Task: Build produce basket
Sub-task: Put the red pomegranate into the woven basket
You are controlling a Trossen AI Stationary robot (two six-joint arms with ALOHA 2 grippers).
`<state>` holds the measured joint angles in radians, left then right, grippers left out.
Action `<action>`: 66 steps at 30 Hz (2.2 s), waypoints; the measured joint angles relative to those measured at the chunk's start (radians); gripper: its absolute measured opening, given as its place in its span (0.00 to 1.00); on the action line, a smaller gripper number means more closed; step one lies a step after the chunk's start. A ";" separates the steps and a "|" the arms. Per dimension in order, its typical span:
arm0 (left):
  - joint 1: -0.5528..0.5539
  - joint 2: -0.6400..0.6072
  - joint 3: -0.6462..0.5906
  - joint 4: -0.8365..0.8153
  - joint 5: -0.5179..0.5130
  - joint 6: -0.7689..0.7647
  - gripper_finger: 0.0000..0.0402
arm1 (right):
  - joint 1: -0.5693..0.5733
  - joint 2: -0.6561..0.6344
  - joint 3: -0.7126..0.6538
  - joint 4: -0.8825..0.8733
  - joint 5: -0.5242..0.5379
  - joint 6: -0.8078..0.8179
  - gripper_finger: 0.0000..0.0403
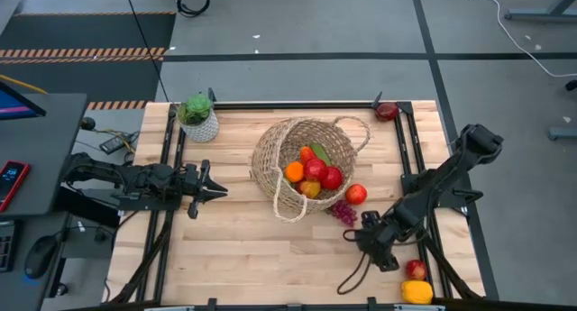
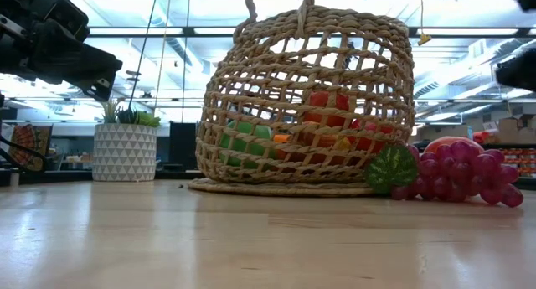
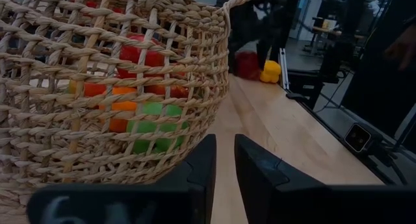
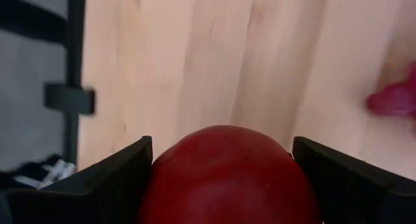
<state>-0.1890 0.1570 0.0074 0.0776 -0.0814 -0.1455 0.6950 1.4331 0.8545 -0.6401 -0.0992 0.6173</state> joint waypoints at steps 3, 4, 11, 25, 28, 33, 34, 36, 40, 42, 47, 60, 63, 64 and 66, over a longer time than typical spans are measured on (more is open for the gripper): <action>0.000 0.000 0.000 0.000 0.000 0.000 0.16 | -0.032 -0.054 0.034 -0.009 0.009 0.003 0.90; 0.000 0.000 0.000 0.000 0.000 0.000 0.16 | -0.039 -0.074 0.045 -0.006 0.010 0.005 0.90; 0.000 0.000 0.000 0.000 0.000 0.000 0.15 | -0.105 -0.196 0.104 -0.004 -0.014 0.038 0.90; 0.000 0.000 0.000 0.000 0.000 0.000 0.16 | -0.335 -0.374 0.274 0.123 -0.016 0.055 0.90; 0.000 0.000 0.000 0.000 0.000 0.000 0.15 | -0.386 -0.394 0.277 0.248 0.057 -0.005 0.90; 0.000 0.000 0.000 0.000 0.000 0.000 0.14 | -0.451 -0.398 0.277 0.411 0.230 -0.157 0.91; 0.000 0.000 0.000 0.000 0.000 0.000 0.14 | -0.462 -0.394 0.277 0.431 0.265 -0.193 0.91; 0.000 0.000 0.000 0.000 0.000 0.000 0.15 | -0.482 -0.385 0.277 0.454 0.331 -0.251 0.91; 0.000 0.000 0.000 0.000 0.000 0.000 0.16 | -0.518 -0.345 0.277 0.524 0.404 -0.304 0.91; 0.000 0.000 0.000 0.000 0.000 0.000 0.16 | -0.533 -0.321 0.277 0.594 0.402 -0.302 0.91; 0.000 0.000 0.000 0.001 0.000 0.000 0.15 | -0.567 -0.279 0.277 0.775 0.396 -0.219 0.91; 0.000 0.000 0.000 0.000 0.000 0.000 0.15 | -0.651 -0.256 0.276 1.083 0.396 0.176 0.91; 0.000 0.000 0.000 0.000 0.000 0.000 0.14 | -0.672 -0.256 0.276 1.144 0.397 0.251 0.91; 0.000 0.000 0.000 0.000 0.000 0.000 0.14 | -0.678 -0.256 0.276 1.164 0.397 0.273 0.91; 0.000 0.000 0.000 0.000 0.000 0.000 0.14 | -0.686 -0.257 0.276 1.193 0.413 0.301 0.91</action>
<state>-0.1891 0.1567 0.0074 0.0776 -0.0814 -0.1455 0.0094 1.1763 1.1301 0.5529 0.3137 0.9186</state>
